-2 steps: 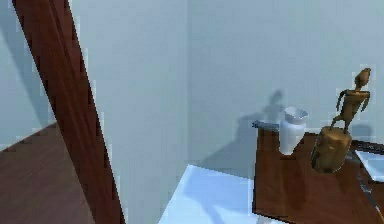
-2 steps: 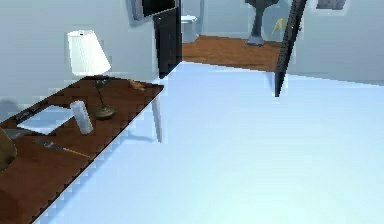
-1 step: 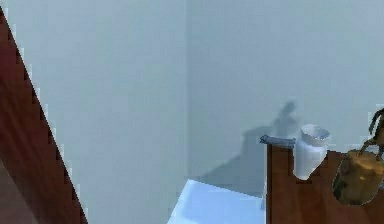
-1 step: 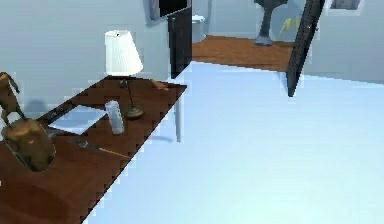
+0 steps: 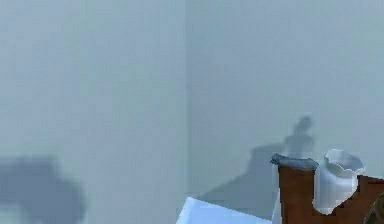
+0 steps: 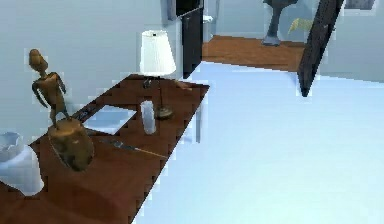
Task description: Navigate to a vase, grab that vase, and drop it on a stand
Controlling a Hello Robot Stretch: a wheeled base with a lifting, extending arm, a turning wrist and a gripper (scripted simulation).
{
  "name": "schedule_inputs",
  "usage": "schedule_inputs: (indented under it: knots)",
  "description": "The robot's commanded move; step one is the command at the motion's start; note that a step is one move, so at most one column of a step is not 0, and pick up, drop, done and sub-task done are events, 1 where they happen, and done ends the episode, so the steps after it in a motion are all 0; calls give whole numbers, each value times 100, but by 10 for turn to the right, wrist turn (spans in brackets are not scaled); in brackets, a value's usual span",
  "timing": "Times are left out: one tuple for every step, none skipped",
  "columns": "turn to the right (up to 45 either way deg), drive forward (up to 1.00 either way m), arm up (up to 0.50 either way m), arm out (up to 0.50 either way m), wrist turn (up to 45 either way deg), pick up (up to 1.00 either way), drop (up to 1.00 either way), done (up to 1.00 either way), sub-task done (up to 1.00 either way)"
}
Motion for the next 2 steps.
schedule_inputs:
  knots:
    - [-90, 0, 0, 0, 0, 0, 0, 0, 0]
    - [0, 10, 0, 0, 0, 0, 0, 0, 0]
